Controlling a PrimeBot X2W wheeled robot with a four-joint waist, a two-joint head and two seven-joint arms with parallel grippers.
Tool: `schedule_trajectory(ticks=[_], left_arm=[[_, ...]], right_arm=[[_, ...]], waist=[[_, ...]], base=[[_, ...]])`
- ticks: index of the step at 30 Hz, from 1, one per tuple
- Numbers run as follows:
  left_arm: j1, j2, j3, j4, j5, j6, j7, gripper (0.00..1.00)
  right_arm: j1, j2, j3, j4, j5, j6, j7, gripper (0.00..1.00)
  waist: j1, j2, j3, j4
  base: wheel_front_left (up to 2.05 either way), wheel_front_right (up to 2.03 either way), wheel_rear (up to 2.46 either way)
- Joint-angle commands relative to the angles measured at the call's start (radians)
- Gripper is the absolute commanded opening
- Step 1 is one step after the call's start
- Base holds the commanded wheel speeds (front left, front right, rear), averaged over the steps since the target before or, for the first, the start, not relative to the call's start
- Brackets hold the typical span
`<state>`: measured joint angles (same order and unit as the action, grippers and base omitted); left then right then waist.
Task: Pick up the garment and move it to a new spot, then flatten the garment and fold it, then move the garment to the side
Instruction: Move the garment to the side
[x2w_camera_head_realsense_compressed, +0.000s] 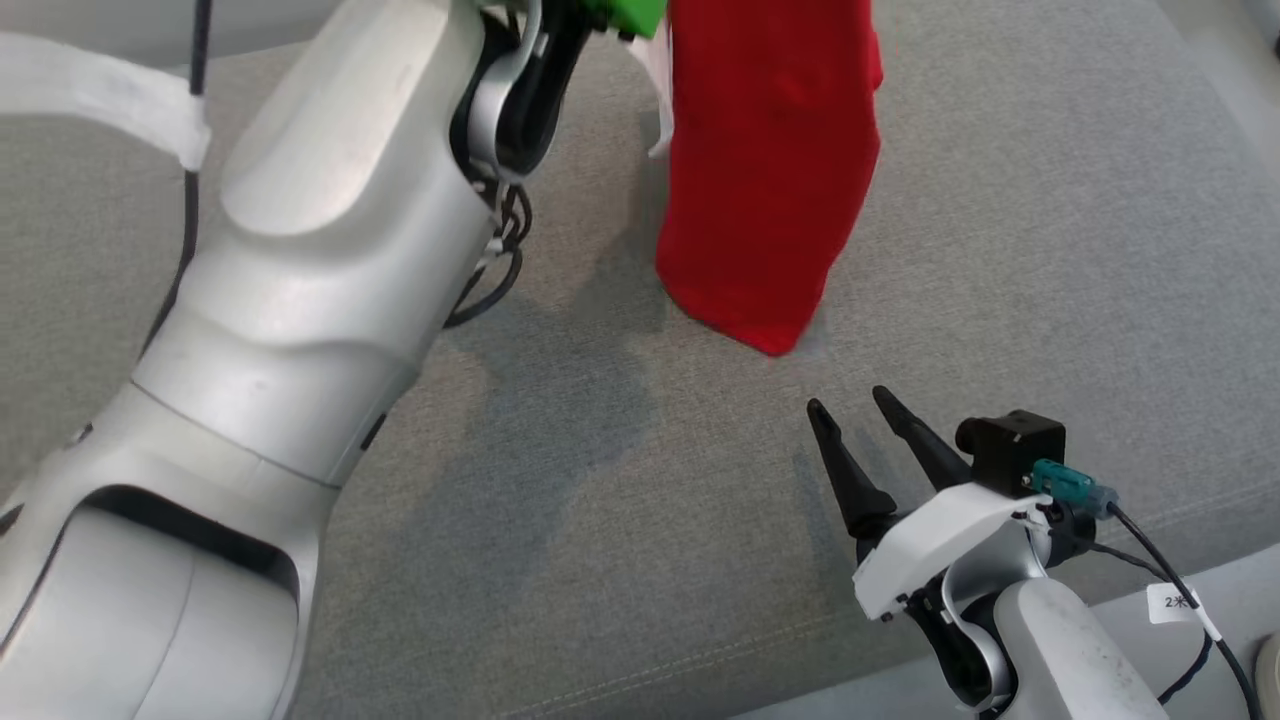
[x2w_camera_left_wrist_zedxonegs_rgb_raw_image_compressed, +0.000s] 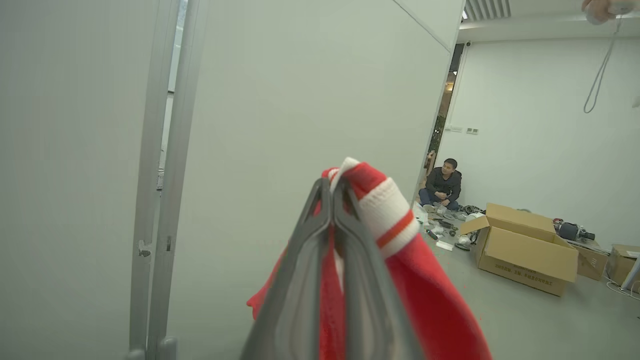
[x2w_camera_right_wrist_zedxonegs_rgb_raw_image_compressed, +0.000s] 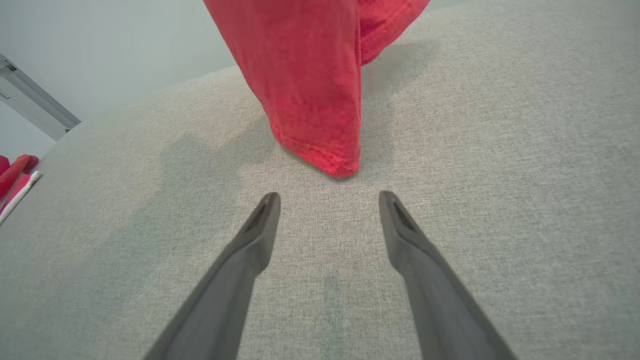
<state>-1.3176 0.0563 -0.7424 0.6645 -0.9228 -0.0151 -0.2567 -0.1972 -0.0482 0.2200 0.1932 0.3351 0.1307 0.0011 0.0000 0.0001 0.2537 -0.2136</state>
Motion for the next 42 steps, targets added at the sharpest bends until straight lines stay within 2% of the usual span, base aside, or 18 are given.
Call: schedule_trajectory(ticks=[1,6,15,23,29,30,32,33,34,38,42], left_arm=[[0.027,0.017,0.0,0.008,0.009,-0.006,-0.006,0.0],[0.165,0.066,-0.014,0.038,0.013,-0.016,-0.009,0.0],[0.43,0.146,0.073,-0.009,0.011,0.013,-0.009,0.0],[0.587,0.199,0.121,-0.03,0.002,0.038,-0.009,0.0],[0.638,0.205,0.145,0.015,-0.015,0.059,-0.009,0.0],[0.641,0.206,0.146,0.026,-0.014,0.063,-0.009,0.07],[0.645,0.21,0.149,0.046,-0.008,0.074,-0.009,0.47],[0.647,0.213,0.149,0.057,-0.003,0.084,-0.009,0.93],[0.649,0.214,0.15,0.073,0.0,0.095,-0.009,1.0],[0.643,0.223,0.15,0.112,0.012,0.138,-0.003,1.0],[0.621,0.244,0.141,0.139,0.038,0.208,0.015,1.0]], right_arm=[[-0.015,-0.004,-0.004,-0.001,-0.011,0.0,-0.001,1.0],[-0.017,-0.004,-0.028,-0.017,-0.035,0.0,0.019,1.0],[-0.003,-0.004,-0.044,-0.053,-0.069,0.0,0.06,1.0],[0.011,-0.004,-0.052,-0.076,-0.078,0.0,0.087,1.0],[0.023,-0.004,-0.05,-0.084,-0.076,0.0,0.097,1.0],[0.024,-0.004,-0.048,-0.085,-0.074,0.0,0.098,1.0],[0.025,-0.004,-0.046,-0.086,-0.071,0.0,0.098,1.0],[0.026,-0.004,-0.045,-0.087,-0.07,0.0,0.098,1.0],[0.027,-0.004,-0.043,-0.088,-0.069,0.0,0.098,1.0],[0.028,-0.004,-0.045,-0.09,-0.07,0.0,0.1,1.0],[0.03,-0.004,-0.051,-0.095,-0.074,0.0,0.102,1.0]], waist=[[0.0,-0.0001,0.021,0.037],[0.0,-0.0001,0.033,0.113],[0.0,-0.0001,0.021,0.226],[0.0,-0.0001,0.002,0.261],[0.0,-0.0001,-0.012,0.267],[0.0,-0.0001,-0.013,0.266],[0.0,-0.0001,-0.016,0.265],[0.0,-0.0001,-0.017,0.265],[0.0,-0.0001,-0.018,0.265],[0.0,-0.0001,-0.021,0.263],[0.0,-0.0001,-0.022,0.262]], base=[[0.0,0.0,0.0],[0.0,0.0,0.0],[0.0,0.0,0.0],[0.0,0.0,0.0],[0.0,0.0,0.0],[0.0,0.0,0.0],[0.0,0.0,0.0],[0.0,0.0,0.0],[0.0,0.0,0.0],[0.0,0.0,0.0],[0.0,0.0,0.0]])
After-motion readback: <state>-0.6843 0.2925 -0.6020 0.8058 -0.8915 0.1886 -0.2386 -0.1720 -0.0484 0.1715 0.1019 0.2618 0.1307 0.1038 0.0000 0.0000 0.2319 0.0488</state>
